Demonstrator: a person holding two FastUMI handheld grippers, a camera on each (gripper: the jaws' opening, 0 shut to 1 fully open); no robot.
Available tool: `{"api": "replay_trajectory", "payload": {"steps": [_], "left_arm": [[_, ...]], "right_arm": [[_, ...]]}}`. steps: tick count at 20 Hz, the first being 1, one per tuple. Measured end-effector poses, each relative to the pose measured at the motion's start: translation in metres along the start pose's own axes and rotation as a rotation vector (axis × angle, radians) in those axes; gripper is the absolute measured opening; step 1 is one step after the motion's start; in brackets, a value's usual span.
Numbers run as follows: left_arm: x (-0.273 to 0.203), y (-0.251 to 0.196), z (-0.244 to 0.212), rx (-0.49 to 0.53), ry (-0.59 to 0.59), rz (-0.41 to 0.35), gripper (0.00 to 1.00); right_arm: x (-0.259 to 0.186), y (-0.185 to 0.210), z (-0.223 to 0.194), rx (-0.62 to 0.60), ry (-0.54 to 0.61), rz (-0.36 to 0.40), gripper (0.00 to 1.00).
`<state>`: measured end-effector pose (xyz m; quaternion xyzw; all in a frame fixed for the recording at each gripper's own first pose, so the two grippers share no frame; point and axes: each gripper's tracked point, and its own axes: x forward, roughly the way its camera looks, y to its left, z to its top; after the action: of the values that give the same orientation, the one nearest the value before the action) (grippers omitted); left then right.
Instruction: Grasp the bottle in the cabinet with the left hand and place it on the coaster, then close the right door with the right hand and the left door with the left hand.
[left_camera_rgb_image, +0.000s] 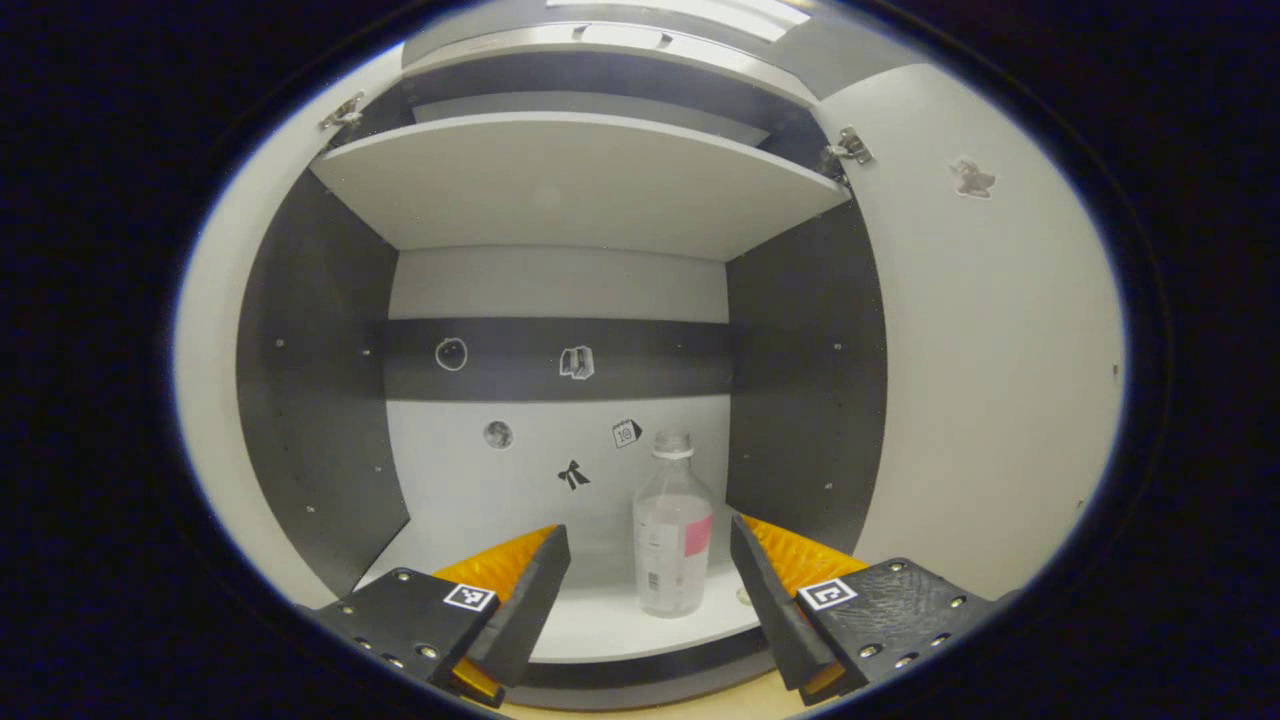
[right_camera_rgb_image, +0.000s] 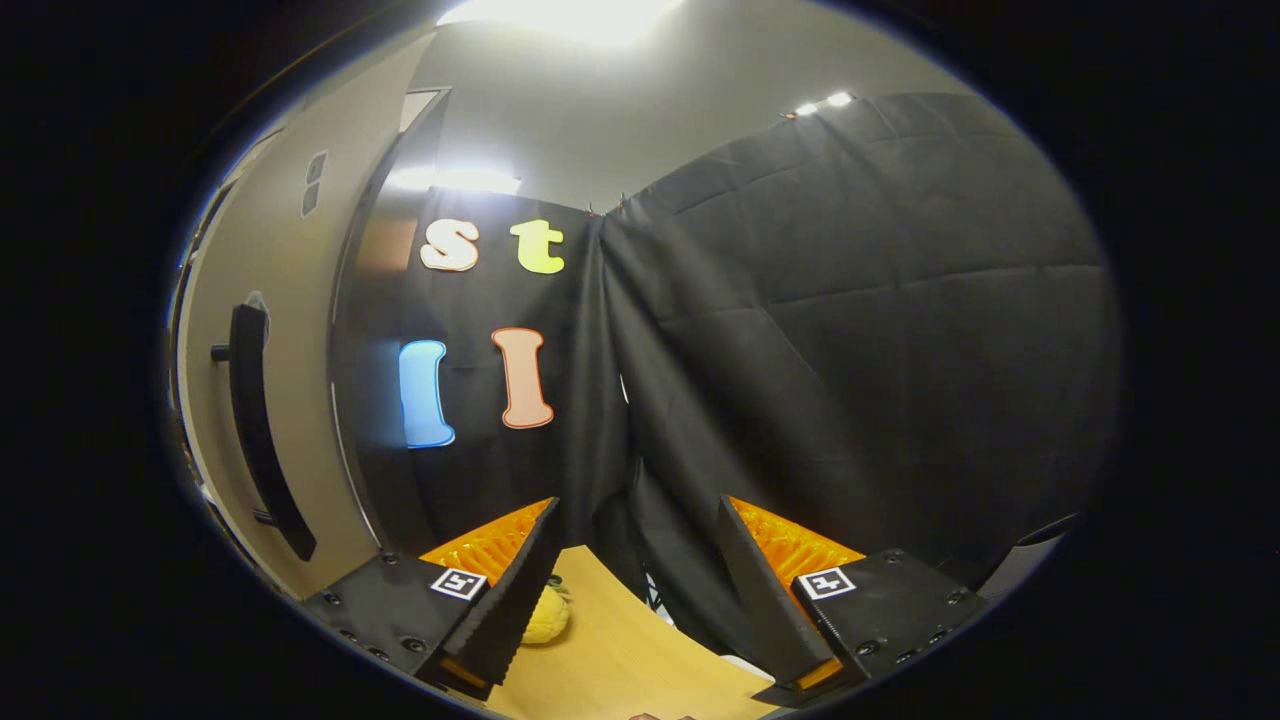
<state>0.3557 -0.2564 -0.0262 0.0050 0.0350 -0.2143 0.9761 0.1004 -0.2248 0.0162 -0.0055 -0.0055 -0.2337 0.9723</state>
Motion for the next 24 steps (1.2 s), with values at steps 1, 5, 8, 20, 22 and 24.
{"api": "replay_trajectory", "payload": {"steps": [1, 5, 8, 20, 22, 24], "left_arm": [[0.01, -0.003, -0.002, 0.004, 0.0, -0.007, 0.99], [0.044, -0.011, -0.017, 0.008, 0.024, -0.035, 0.99], [0.063, -0.015, -0.027, 0.003, 0.043, -0.051, 0.89], [0.088, -0.008, -0.042, 0.006, 0.051, -0.009, 0.84], [0.087, -0.008, -0.042, -0.01, 0.054, -0.02, 0.68], [0.084, -0.009, -0.038, -0.022, 0.047, -0.027, 0.68]], "right_arm": [[0.0, -0.001, -0.002, -0.003, 0.0, -0.005, 0.95], [0.008, -0.005, -0.006, -0.015, 0.006, -0.024, 0.97], [0.015, -0.005, -0.009, -0.017, 0.014, -0.036, 0.96], [0.038, 0.011, -0.021, -0.039, 0.049, -0.006, 0.96], [0.041, 0.016, -0.024, -0.042, 0.058, 0.01, 0.96], [0.041, 0.018, -0.024, -0.046, 0.057, 0.021, 0.97]]}}
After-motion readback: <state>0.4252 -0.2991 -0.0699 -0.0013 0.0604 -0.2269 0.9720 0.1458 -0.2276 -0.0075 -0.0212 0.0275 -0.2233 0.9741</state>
